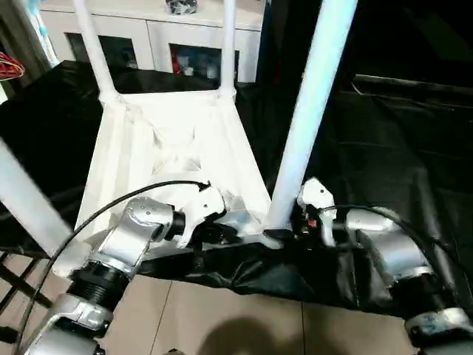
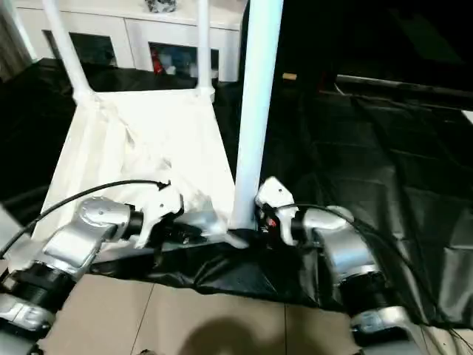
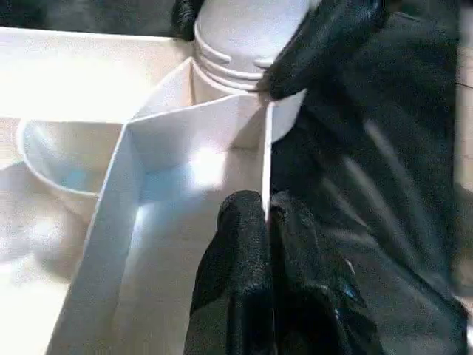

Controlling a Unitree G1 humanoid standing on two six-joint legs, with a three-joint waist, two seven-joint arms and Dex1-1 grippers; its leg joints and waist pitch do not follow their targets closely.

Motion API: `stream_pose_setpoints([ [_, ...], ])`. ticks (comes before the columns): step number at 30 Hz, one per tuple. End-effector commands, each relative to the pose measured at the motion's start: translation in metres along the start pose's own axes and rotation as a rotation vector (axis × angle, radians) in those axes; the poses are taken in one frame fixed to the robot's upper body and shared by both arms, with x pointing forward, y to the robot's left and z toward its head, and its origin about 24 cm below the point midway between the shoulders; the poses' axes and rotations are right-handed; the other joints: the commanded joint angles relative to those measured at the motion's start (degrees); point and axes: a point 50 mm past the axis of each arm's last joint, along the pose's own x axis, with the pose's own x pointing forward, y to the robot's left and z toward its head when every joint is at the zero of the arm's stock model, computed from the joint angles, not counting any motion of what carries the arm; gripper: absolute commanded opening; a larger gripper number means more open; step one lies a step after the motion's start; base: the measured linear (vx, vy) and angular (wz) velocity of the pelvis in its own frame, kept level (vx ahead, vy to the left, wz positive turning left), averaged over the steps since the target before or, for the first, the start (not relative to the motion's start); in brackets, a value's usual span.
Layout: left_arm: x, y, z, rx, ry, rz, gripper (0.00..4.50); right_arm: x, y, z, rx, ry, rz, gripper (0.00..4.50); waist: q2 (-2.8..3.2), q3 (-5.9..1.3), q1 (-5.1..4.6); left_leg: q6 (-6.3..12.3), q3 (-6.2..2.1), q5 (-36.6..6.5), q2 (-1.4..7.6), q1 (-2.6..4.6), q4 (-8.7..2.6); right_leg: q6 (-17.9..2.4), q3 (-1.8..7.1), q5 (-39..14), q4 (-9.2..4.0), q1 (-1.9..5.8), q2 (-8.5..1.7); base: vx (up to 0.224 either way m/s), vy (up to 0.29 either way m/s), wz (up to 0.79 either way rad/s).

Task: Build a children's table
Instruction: Rotate leg to tighten

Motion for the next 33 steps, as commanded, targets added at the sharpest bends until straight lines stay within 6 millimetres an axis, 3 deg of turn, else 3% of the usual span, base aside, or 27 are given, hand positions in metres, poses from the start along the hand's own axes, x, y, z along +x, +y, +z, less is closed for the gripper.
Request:
stream_pose_setpoints([
  [1, 0.021, 0.0, 0.024, 0.022, -0.065, 0.053, 0.0, 0.026, 0.012, -0.002, 0.046, -0.005, -0.038, 2.69, -0.11, -2.92, -0.43, -0.01, -0.34, -15.1, 1.8, 1.6, -4.27, -12.2, 1.53, -14.1, -4.64, 1.69, -3.63, 0.0, 0.0, 0.0],
  [4, 0.032, 0.002, 0.031, -0.012, -0.085, 0.135, 0.0, 0.039, 0.011, -0.001, 0.096, -0.017, -0.157, 2.69, -0.08, -2.91, -0.89, -1.36, -0.66, -17.1, 1.74, 1.51, -4.52, -10.1, 1.54, -18.9, -5.13, 1.6, -3.72, 0.0, 0.0, 0.0],
  [8, 0.045, 0.001, 0.042, -0.05, -0.119, 0.221, 0.0, 0.056, 0.013, 0.006, 0.176, -0.049, -0.3, 2.68, 0.0, -3.13, -1.53, -1.4, -0.73, -15.8, 1.59, 1.18, -4.47, -10.1, 1.52, -16.5, -4.99, 1.64, -3.58, 0.0, 0.0, 0.0],
  [11, 0.053, -0.002, 0.047, -0.04, -0.127, 0.248, 0.0, 0.067, 0.019, 0.018, 0.178, -0.106, -0.298, 2.68, -0.05, -3.3, -1.65, -0.52, -0.6, -14.7, 1.53, 1.08, -4.26, -10.3, 1.55, -14.1, -4.97, 1.68, -3.49, 0.0, 0.0, 0.0],
  [13, 0.054, -0.004, 0.048, -0.041, -0.132, 0.248, 0.0, 0.068, 0.022, 0.023, 0.166, -0.133, -0.268, 3.24, -0.26, -3.43, -1.4, 0.35, -0.47, -12.9, 1.54, 1.03, -4.14, -10.7, 1.54, -11.0, -4.73, 1.86, -3.42, 0.0, 0.0, 0.0],
  [15, 0.051, -0.006, 0.045, -0.031, -0.138, 0.22, 0.0, 0.062, 0.02, 0.023, 0.151, -0.146, -0.224, 3.41, -0.26, -3.43, -1.29, 1.31, -0.37, -11.3, 1.54, 0.97, -4.08, -11.6, 1.47, -7.7, -4.5, 2.0, -3.36, 0.0, 0.0, 0.0],
  [19, 0.044, -0.007, 0.04, -0.015, -0.136, 0.181, 0.0, 0.051, 0.013, 0.021, 0.07, -0.131, -0.208, 3.9, -0.14, -3.4, -1.2, 2.04, -0.31, -11.1, 1.64, 0.99, -4.01, -12.3, 1.47, -7.1, -4.43, 2.05, -3.5, 0.0, 0.0, 0.0],
  [26, 0.03, -0.011, 0.033, 0.032, -0.138, 0.072, 0.0, 0.026, 0.0, 0.019, -0.013, -0.107, -0.093, 3.97, -0.15, -3.24, -1.14, 2.66, -0.28, -12.2, 1.73, 1.01, -4.0, -12.7, 1.47, -8.8, -4.58, 1.99, -3.47, 0.0, 0.0, 0.0],
  [33, 0.016, -0.011, 0.025, 0.072, -0.104, -0.015, 0.0, 0.005, -0.001, 0.014, -0.063, -0.053, 0.103, 3.97, -0.11, -3.26, -0.42, 2.82, -0.29, -12.1, 1.87, 1.15, -4.01, -12.9, 1.44, -8.2, -4.34, 2.0, -3.48, 0.0, 0.0, 0.0],
])
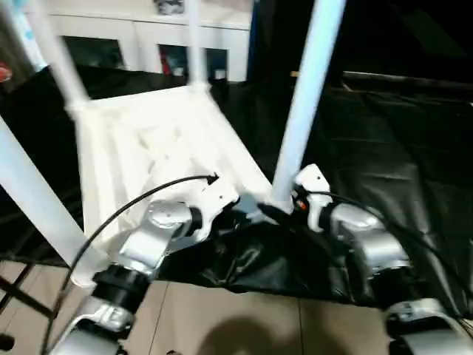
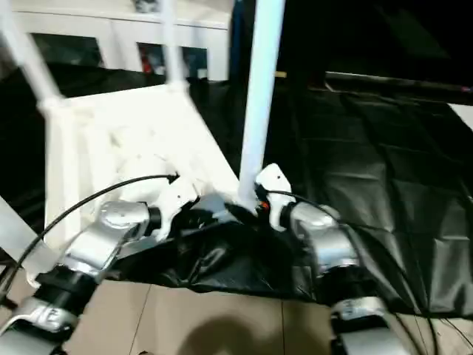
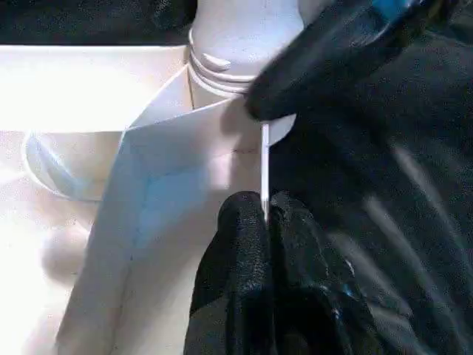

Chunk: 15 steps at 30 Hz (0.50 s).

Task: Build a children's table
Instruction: Rotate leg to tighten

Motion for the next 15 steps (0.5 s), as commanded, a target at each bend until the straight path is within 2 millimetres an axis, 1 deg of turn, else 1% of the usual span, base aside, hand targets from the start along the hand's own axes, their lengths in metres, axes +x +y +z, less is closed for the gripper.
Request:
stream_pose_setpoints([
  [1, 0.005, -0.008, 0.017, 0.063, -0.079, -0.074, 0.0, 0.005, 0.011, 0.005, -0.031, -0.009, 0.122, 3.97, -0.2, -3.39, -0.1, 2.99, -0.24, -11.7, 1.92, 1.33, -3.77, -13.3, 1.47, -7.8, -3.97, 2.33, -3.51, 0.0, 0.0, 0.0],
  [2, 0.003, -0.008, 0.015, 0.069, -0.071, -0.089, 0.0, 0.002, 0.012, 0.003, -0.037, 0.01, 0.162, 3.97, -0.59, -3.43, -0.02, 3.37, -0.19, -10.8, 1.9, 1.25, -3.69, -13.5, 1.47, -6.7, -3.82, 2.45, -3.52, 0.0, 0.0, 0.0],
  [3, 0.0, -0.008, 0.014, 0.071, -0.065, -0.098, 0.0, 0.0, 0.014, 0.002, -0.045, 0.026, 0.192, 3.97, -0.57, -3.4, -0.02, 3.67, -0.19, -10.3, 1.89, 1.2, -3.71, -13.6, 1.43, -6.4, -3.77, 2.41, -3.47, 0.0, 0.0, 0.0],
  [5, -0.002, -0.008, 0.013, 0.075, -0.059, -0.11, 0.0, -0.002, 0.016, 0.0, -0.056, 0.043, 0.225, 3.7, -0.49, -3.49, 0.14, 3.82, -0.19, -9.9, 1.94, 1.34, -3.62, -13.8, 1.4, -6.1, -3.71, 2.44, -3.54, 0.0, 0.0, 0.0],
  [6, -0.003, -0.008, 0.013, 0.076, -0.058, -0.116, 0.0, -0.003, 0.016, -0.001, -0.06, 0.047, 0.232, 3.62, -0.68, -3.43, 0.16, 4.11, -0.13, -9.6, 1.93, 1.25, -3.59, -14.0, 1.41, -5.7, -3.64, 2.39, -3.48, 0.0, 0.0, 0.0],
  [8, -0.004, -0.009, 0.012, 0.081, -0.053, -0.142, 0.0, -0.003, 0.016, -0.002, -0.07, 0.058, 0.24, 3.51, -0.63, -3.38, 0.24, 3.88, -0.11, -9.8, 1.96, 1.33, -3.63, -14.0, 1.42, -6.6, -3.72, 2.28, -3.55, 0.0, 0.0, 0.0],
  [10, -0.006, -0.009, 0.011, 0.084, -0.044, -0.16, 0.0, -0.003, 0.018, -0.003, -0.069, 0.065, 0.26, 3.27, -0.78, -3.36, 0.25, 3.55, -0.13, -10.4, 1.98, 1.39, -3.71, -13.8, 1.42, -7.5, -3.74, 2.26, -3.51, 0.0, 0.0, 0.0],
  [15, -0.008, -0.01, 0.01, 0.086, -0.036, -0.178, 0.0, -0.003, 0.021, -0.004, -0.062, 0.072, 0.295, 2.95, -0.89, -3.3, 0.24, 3.05, -0.12, -11.1, 2.0, 1.47, -3.77, -13.7, 1.45, -8.2, -3.83, 2.19, -3.54, 0.0, 0.0, 0.0],
])
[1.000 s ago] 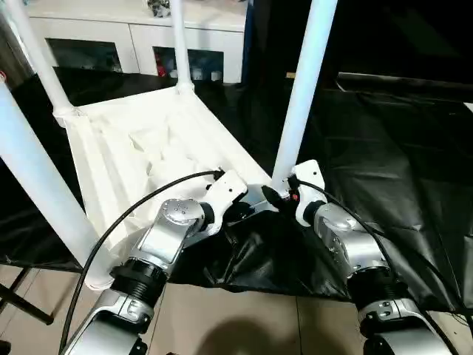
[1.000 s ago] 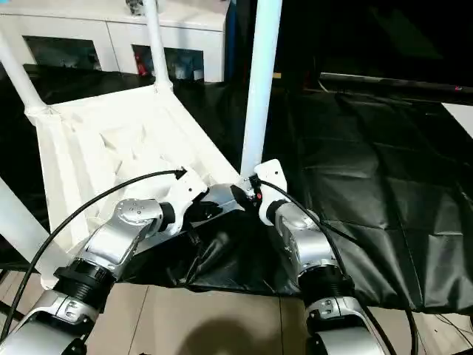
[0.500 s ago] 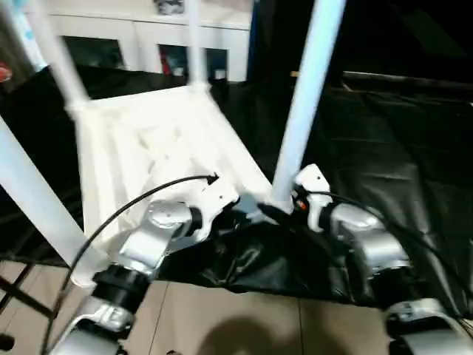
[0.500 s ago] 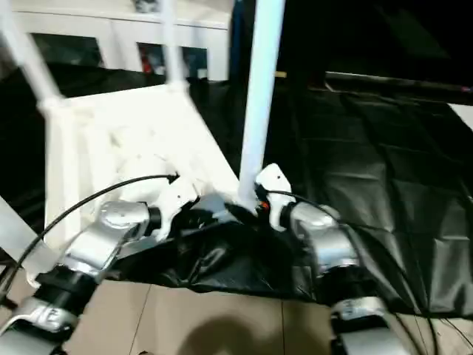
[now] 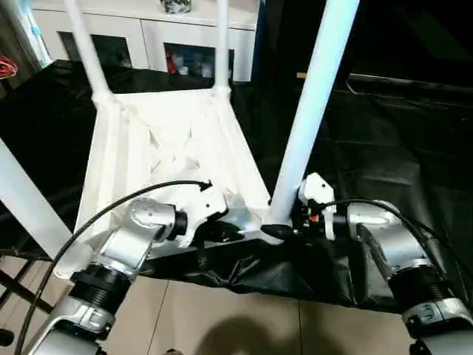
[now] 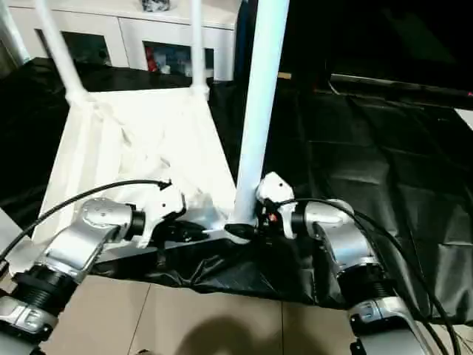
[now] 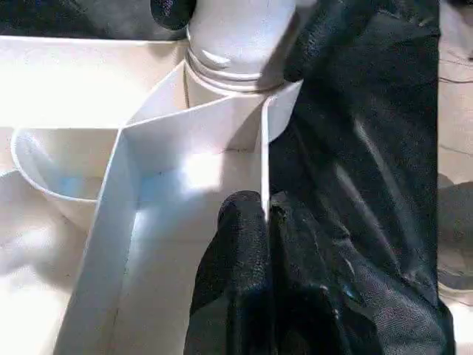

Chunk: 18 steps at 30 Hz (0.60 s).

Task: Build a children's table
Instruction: Rotate leg to tighten

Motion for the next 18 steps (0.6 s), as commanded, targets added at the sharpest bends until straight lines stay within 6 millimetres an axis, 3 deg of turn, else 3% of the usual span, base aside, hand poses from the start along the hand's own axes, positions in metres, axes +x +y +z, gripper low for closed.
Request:
stream_pose_setpoints([
  [1, 0.008, -0.007, 0.016, 0.071, -0.053, -0.057, 0.0, 0.012, 0.015, -0.007, 0.005, 0.031, 0.121, 2.95, -0.34, -3.42, -0.17, 3.02, -0.17, -10.9, 1.98, 1.47, -3.82, -13.6, 1.45, -8.2, -3.76, 2.21, -3.56, 0.0, 0.0, 0.0],
  [2, 0.008, -0.007, 0.016, 0.072, -0.052, -0.055, 0.0, 0.012, 0.016, -0.007, 0.005, 0.032, 0.126, 2.71, -0.36, -3.45, -0.17, 3.09, -0.16, -10.5, 1.97, 1.44, -3.79, -13.5, 1.45, -7.6, -3.71, 2.23, -3.52, 0.0, 0.0, 0.0],
  [8, 0.016, -0.005, 0.019, 0.062, -0.071, -0.007, 0.0, 0.017, 0.023, -0.013, 0.038, 0.011, 0.119, 2.27, -0.32, -3.38, 0.01, 3.2, -0.09, -10.5, 2.01, 1.56, -3.77, -13.5, 1.48, -7.4, -3.81, 2.17, -3.48, 0.0, 0.0, 0.0],
  [12, 0.03, -0.001, 0.028, 0.031, -0.102, 0.091, 0.0, 0.035, 0.028, -0.01, 0.091, -0.059, 0.005, 2.09, -0.39, -3.01, 0.09, 1.95, -0.16, -13.3, 1.99, 1.67, -4.15, -12.3, 1.57, -12.4, -4.31, 1.9, -3.52, 0.0, 0.0, 0.0],
  [13, 0.032, 0.0, 0.029, 0.023, -0.103, 0.115, 0.0, 0.039, 0.028, -0.009, 0.105, -0.065, -0.025, 2.06, -0.06, -2.94, 0.12, 0.93, -0.33, -15.1, 1.93, 1.83, -4.31, -11.5, 1.55, -15.7, -4.62, 1.8, -3.65, 0.0, 0.0, 0.0],
  [15, 0.035, 0.002, 0.031, 0.017, -0.103, 0.144, 0.0, 0.044, 0.027, -0.009, 0.129, -0.067, -0.066, 2.02, -0.35, -2.85, -0.22, -0.02, -0.39, -17.7, 1.83, 2.07, -4.39, -10.2, 1.62, -20.2, -5.12, 1.43, -3.59, 0.0, 0.0, 0.0],
  [17, 0.043, 0.008, 0.037, -0.01, -0.105, 0.23, 0.0, 0.058, 0.025, -0.006, 0.183, -0.076, -0.165, 1.99, 0.18, -2.75, -0.49, -1.11, -0.72, -19.7, 1.76, 2.06, -4.58, -9.0, 1.57, -23.6, -5.46, 1.23, -3.7, 0.0, 0.0, 0.0],
  [18, 0.047, 0.01, 0.04, -0.028, -0.109, 0.27, 0.0, 0.066, 0.025, -0.005, 0.211, -0.075, -0.216, 1.99, 0.02, -2.77, -0.81, -1.65, -0.76, -20.3, 1.68, 1.98, -4.6, -8.5, 1.55, -24.9, -5.54, 1.11, -3.68, 0.0, 0.0, 0.0],
])
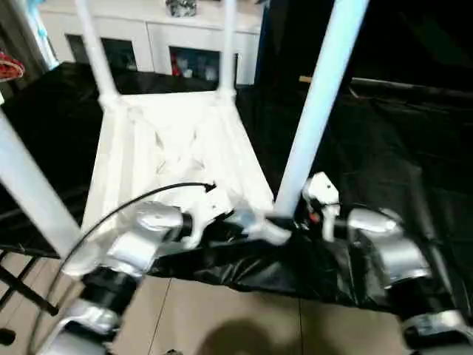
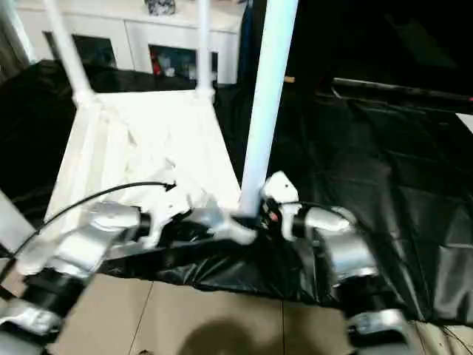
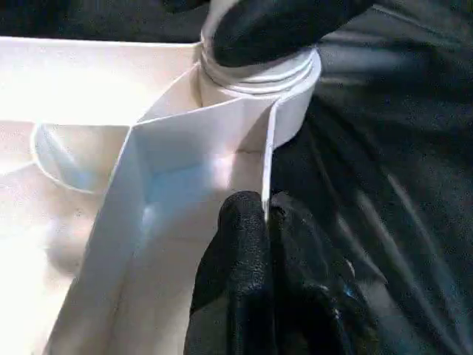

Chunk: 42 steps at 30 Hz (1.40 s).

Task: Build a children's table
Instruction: Rotate leg to tighten

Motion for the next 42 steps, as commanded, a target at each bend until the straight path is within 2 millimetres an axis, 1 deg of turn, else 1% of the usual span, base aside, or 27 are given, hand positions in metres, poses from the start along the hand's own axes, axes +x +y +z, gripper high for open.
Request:
stream_pose_setpoints([
  [1, 0.022, 0.0, 0.034, 0.011, -0.094, 0.114, 0.0, 0.038, 0.045, -0.009, 0.056, 0.046, 0.118, 1.97, -0.15, -2.62, -0.72, -1.86, -0.86, -20.3, 1.76, 1.54, -4.67, -8.5, 1.43, -25.2, -5.6, 0.87, -3.63, 0.0, 0.0, 0.0],
  [2, 0.024, 0.0, 0.035, 0.003, -0.095, 0.128, 0.0, 0.042, 0.046, -0.009, 0.068, 0.05, 0.091, 1.97, -0.18, -2.61, -0.89, -1.93, -0.99, -20.6, 1.64, 1.36, -4.75, -7.8, 1.32, -26.5, -5.73, 0.93, -3.68, 0.0, 0.0, 0.0],
  [3, 0.027, -0.001, 0.037, -0.006, -0.1, 0.138, 0.0, 0.05, 0.049, -0.008, 0.097, 0.048, 0.036, 1.97, 0.08, -2.7, -1.01, -1.91, -1.1, -21.0, 1.68, 1.44, -4.74, -7.4, 1.34, -26.8, -5.85, 0.79, -3.74, 0.0, 0.0, 0.0],
  [4, 0.028, -0.002, 0.038, -0.009, -0.102, 0.141, 0.0, 0.052, 0.05, -0.007, 0.107, 0.047, 0.018, 1.97, 0.04, -2.63, -1.25, -1.96, -1.08, -21.3, 1.62, 1.33, -4.75, -7.4, 1.37, -26.8, -5.85, 0.64, -3.67, 0.0, 0.0, 0.0],
  [5, 0.03, -0.002, 0.038, -0.01, -0.104, 0.15, 0.0, 0.057, 0.053, -0.005, 0.113, 0.041, 0.001, 1.97, 0.05, -2.71, -1.52, -2.01, -1.19, -21.6, 1.53, 1.27, -4.76, -7.3, 1.26, -27.1, -5.95, 0.76, -3.7, 0.0, 0.0, 0.0],
  [7, 0.031, -0.002, 0.039, -0.004, -0.105, 0.155, 0.0, 0.061, 0.056, 0.0, 0.109, 0.018, 0.0, 1.97, 0.07, -2.73, -1.68, -1.72, -1.18, -22.0, 1.54, 1.28, -4.71, -7.2, 1.33, -26.8, -6.05, 0.6, -3.66, 0.0, 0.0, 0.0],
  [8, 0.03, -0.002, 0.039, 0.001, -0.109, 0.151, 0.0, 0.061, 0.056, 0.003, 0.118, 0.003, 0.011, 2.31, 0.12, -2.77, -1.65, -1.41, -1.17, -21.8, 1.6, 1.25, -4.73, -7.3, 1.36, -25.8, -6.01, 0.67, -3.63, 0.0, 0.0, 0.0],
  [9, 0.03, -0.002, 0.039, 0.004, -0.112, 0.147, 0.0, 0.06, 0.055, 0.004, 0.125, -0.007, 0.018, 2.52, 0.11, -2.76, -1.63, -1.28, -1.1, -21.8, 1.6, 1.25, -4.71, -7.4, 1.41, -25.3, -6.0, 0.61, -3.59, 0.0, 0.0, 0.0],
  [10, 0.029, -0.002, 0.038, 0.006, -0.112, 0.141, 0.0, 0.059, 0.054, 0.005, 0.129, -0.014, 0.024, 2.52, 0.15, -2.75, -1.64, -1.06, -1.09, -21.5, 1.66, 1.17, -4.8, -7.8, 1.4, -24.0, -5.84, 0.68, -3.54, 0.0, 0.0, 0.0],
  [11, 0.029, -0.002, 0.038, 0.006, -0.112, 0.141, 0.0, 0.059, 0.054, 0.005, 0.129, -0.014, 0.024, 2.74, 0.21, -2.78, -1.63, -1.06, -1.09, -21.3, 1.68, 1.14, -4.81, -8.0, 1.42, -23.4, -5.8, 0.72, -3.58, 0.0, 0.0, 0.0],
  [13, 0.022, -0.002, 0.034, 0.024, -0.112, 0.1, 0.0, 0.046, 0.043, 0.003, 0.123, -0.009, 0.076, 2.84, 0.17, -2.84, -1.6, -0.82, -1.03, -21.0, 1.71, 1.13, -4.81, -8.3, 1.43, -22.1, -5.7, 0.86, -3.47, 0.0, 0.0, 0.0],
  [15, 0.017, -0.003, 0.031, 0.039, -0.119, 0.061, 0.0, 0.035, 0.036, 0.0, 0.101, 0.013, 0.121, 3.07, 0.18, -2.97, -1.38, 0.04, -0.87, -19.7, 1.82, 1.09, -4.67, -9.3, 1.53, -18.8, -5.42, 1.07, -3.5, 0.0, 0.0, 0.0],
  [16, 0.016, -0.003, 0.03, 0.037, -0.119, 0.056, 0.0, 0.033, 0.034, 0.0, 0.097, 0.018, 0.125, 3.18, 0.16, -3.06, -1.25, 0.5, -0.72, -18.2, 1.86, 1.0, -4.56, -10.0, 1.59, -16.2, -5.2, 1.19, -3.5, 0.0, 0.0, 0.0],
  [17, 0.015, -0.003, 0.03, 0.038, -0.116, 0.053, 0.0, 0.032, 0.033, -0.001, 0.092, 0.022, 0.13, 3.18, 0.12, -3.1, -1.24, 0.69, -0.66, -17.3, 1.85, 0.98, -4.5, -10.4, 1.59, -15.0, -5.09, 1.24, -3.48, 0.0, 0.0, 0.0],
  [18, 0.012, -0.003, 0.028, 0.048, -0.119, 0.043, 0.0, 0.026, 0.03, -0.002, 0.077, 0.038, 0.154, 3.28, 0.07, -3.16, -1.11, 1.23, -0.61, -15.8, 1.79, 0.91, -4.39, -11.0, 1.47, -13.9, -4.94, 1.52, -3.52, 0.0, 0.0, 0.0],
  [20, 0.008, -0.002, 0.026, 0.055, -0.12, 0.024, 0.0, 0.018, 0.024, -0.004, 0.045, 0.062, 0.182, 3.51, 0.06, -3.19, -0.94, 1.73, -0.51, -14.4, 1.84, 0.89, -4.29, -11.5, 1.45, -12.3, -4.8, 1.61, -3.5, 0.0, 0.0, 0.0],
  [23, 0.002, -0.003, 0.024, 0.069, -0.135, -0.028, 0.0, 0.009, 0.015, -0.005, 0.024, 0.08, 0.209, 3.65, 0.03, -3.24, -0.88, 2.03, -0.55, -13.6, 1.85, 0.7, -4.27, -12.0, 1.38, -11.7, -4.59, 1.84, -3.54, 0.0, 0.0, 0.0],
  [24, 0.001, -0.003, 0.023, 0.069, -0.136, -0.043, 0.0, 0.006, 0.014, -0.005, 0.013, 0.084, 0.218, 3.75, 0.03, -3.18, -0.94, 2.02, -0.49, -13.7, 1.87, 0.76, -4.3, -12.1, 1.4, -11.6, -4.63, 1.73, -3.48, 0.0, 0.0, 0.0],
  [25, -0.002, -0.003, 0.022, 0.08, -0.129, -0.066, 0.0, 0.004, 0.011, -0.005, 0.003, 0.093, 0.231, 3.33, 0.1, -3.16, -0.92, 1.9, -0.47, -13.8, 1.92, 0.87, -4.27, -12.3, 1.41, -11.7, -4.63, 1.67, -3.49, 0.0, 0.0, 0.0],
  [26, -0.004, -0.003, 0.02, 0.086, -0.12, -0.08, 0.0, 0.001, 0.009, -0.005, -0.009, 0.102, 0.243, 3.23, 0.07, -3.18, -0.91, 1.87, -0.49, -13.9, 1.95, 0.84, -4.27, -12.5, 1.41, -11.9, -4.59, 1.75, -3.58, 0.0, 0.0, 0.0],
  [28, -0.008, -0.002, 0.018, 0.096, -0.105, -0.101, 0.0, -0.004, 0.005, -0.005, -0.028, 0.117, 0.265, 3.27, 0.2, -3.1, -0.92, 1.78, -0.46, -14.5, 1.99, 1.02, -4.31, -12.7, 1.44, -12.1, -4.66, 1.55, -3.48, 0.0, 0.0, 0.0],
  [30, -0.012, -0.001, 0.016, 0.101, -0.096, -0.112, 0.0, -0.008, 0.001, -0.004, -0.046, 0.127, 0.283, 2.92, 0.18, -3.1, -0.79, 1.68, -0.48, -15.0, 2.02, 1.05, -4.33, -12.7, 1.41, -12.5, -4.65, 1.6, -3.48, 0.0, 0.0, 0.0],
  [31, -0.014, 0.0, 0.015, 0.103, -0.093, -0.118, 0.0, -0.01, 0.0, -0.004, -0.05, 0.133, 0.291, 2.83, 0.26, -3.12, -0.79, 1.57, -0.5, -15.2, 2.03, 1.05, -4.35, -12.8, 1.39, -12.5, -4.6, 1.56, -3.51, 0.0, 0.0, 0.0],
  [32, -0.015, 0.0, 0.015, 0.104, -0.092, -0.12, 0.0, -0.011, -0.001, -0.004, -0.051, 0.135, 0.294, 2.88, 0.23, -3.09, -0.78, 1.51, -0.48, -15.3, 2.03, 1.08, -4.36, -12.9, 1.43, -12.4, -4.57, 1.55, -3.48, 0.0, 0.0, 0.0],
  [34, -0.018, 0.001, 0.012, 0.108, -0.082, -0.129, 0.0, -0.014, -0.003, -0.004, -0.055, 0.137, 0.309, 2.82, 0.22, -3.15, -0.67, 1.53, -0.42, -14.8, 2.04, 1.15, -4.28, -13.2, 1.43, -11.6, -4.5, 1.6, -3.5, 0.0, 0.0, 0.0],
  [36, -0.021, 0.002, 0.011, 0.109, -0.072, -0.14, 0.0, -0.017, -0.004, -0.004, -0.053, 0.139, 0.326, 2.4, 0.17, -3.19, -0.55, 1.86, -0.37, -13.9, 2.01, 1.06, -4.23, -13.4, 1.44, -10.3, -4.36, 1.72, -3.48, 0.0, 0.0, 0.0],
  [42, -0.025, 0.003, 0.009, 0.11, -0.062, -0.161, 0.0, -0.02, -0.004, -0.005, -0.055, 0.15, 0.361, 2.11, 0.26, -3.26, -0.3, 2.25, -0.3, -12.6, 2.08, 1.13, -4.14, -14.1, 1.36, -8.3, -4.11, 1.79, -3.43, 0.0, 0.0, 0.0],
])
